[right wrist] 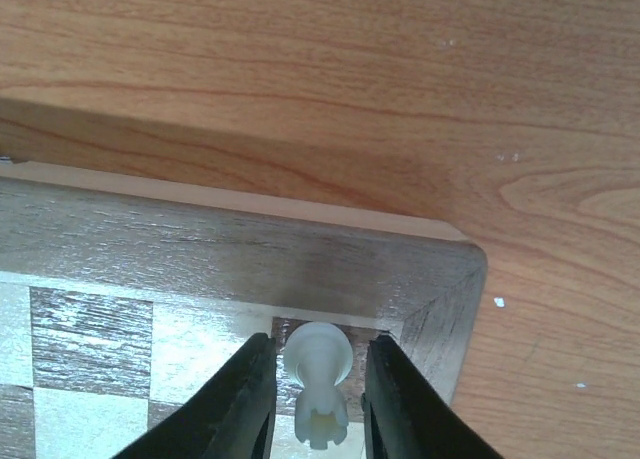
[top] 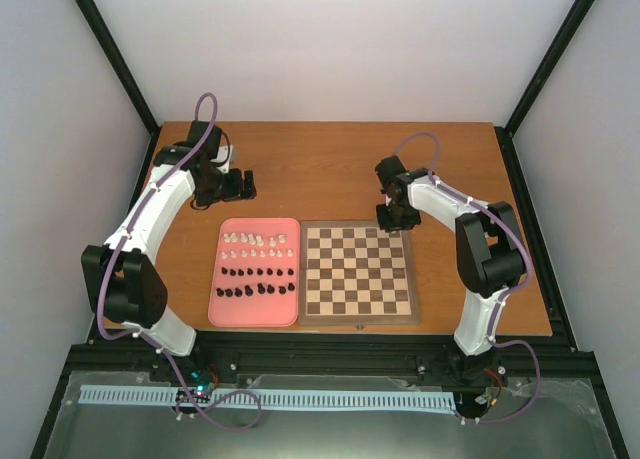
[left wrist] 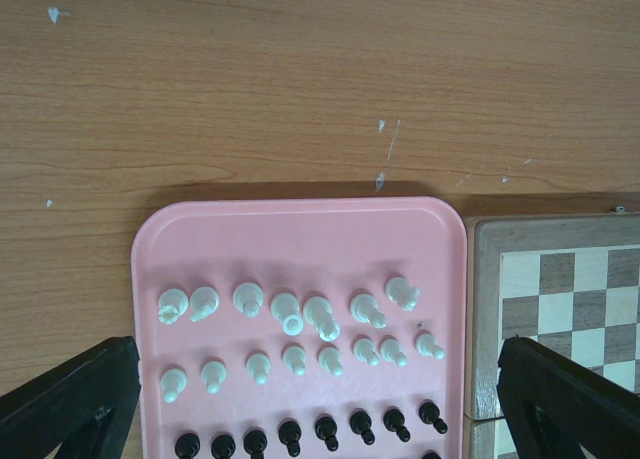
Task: Set up the chess pieces on the board
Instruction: Place the chess piece on the chessboard.
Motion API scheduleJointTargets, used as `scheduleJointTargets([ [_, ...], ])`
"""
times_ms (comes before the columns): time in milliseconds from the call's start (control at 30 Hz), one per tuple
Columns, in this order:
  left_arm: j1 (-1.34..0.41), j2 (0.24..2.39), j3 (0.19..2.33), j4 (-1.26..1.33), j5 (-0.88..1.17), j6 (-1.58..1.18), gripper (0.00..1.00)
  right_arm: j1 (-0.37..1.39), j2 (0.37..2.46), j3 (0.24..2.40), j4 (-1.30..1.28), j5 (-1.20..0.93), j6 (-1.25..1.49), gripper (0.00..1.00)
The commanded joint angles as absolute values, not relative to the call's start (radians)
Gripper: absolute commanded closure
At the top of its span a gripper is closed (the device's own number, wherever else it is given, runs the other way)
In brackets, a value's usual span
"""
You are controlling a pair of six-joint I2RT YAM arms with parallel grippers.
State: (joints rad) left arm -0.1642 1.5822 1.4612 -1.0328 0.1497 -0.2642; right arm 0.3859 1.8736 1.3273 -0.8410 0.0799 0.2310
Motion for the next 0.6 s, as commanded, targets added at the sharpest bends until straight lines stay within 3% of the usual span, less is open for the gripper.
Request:
scheduleJointTargets([
  [0,-0.165,1.592,1.488,-1.035,0.153,-0.251,0.0,0.377,1.874,1.312,-0.841,0.074,0.23,0.7],
  [267,-0.165,1.596,1.487,-1.034,0.16,-0.253,0.0,0.377,1.851,1.299,-0.846,0.074,0.233,0.51],
  [567,-0.165,1.596,1.486,-1.032,0.159,-0.252,0.0,0.377,1.852,1.356,-0.843,0.084,0.269,0.43],
])
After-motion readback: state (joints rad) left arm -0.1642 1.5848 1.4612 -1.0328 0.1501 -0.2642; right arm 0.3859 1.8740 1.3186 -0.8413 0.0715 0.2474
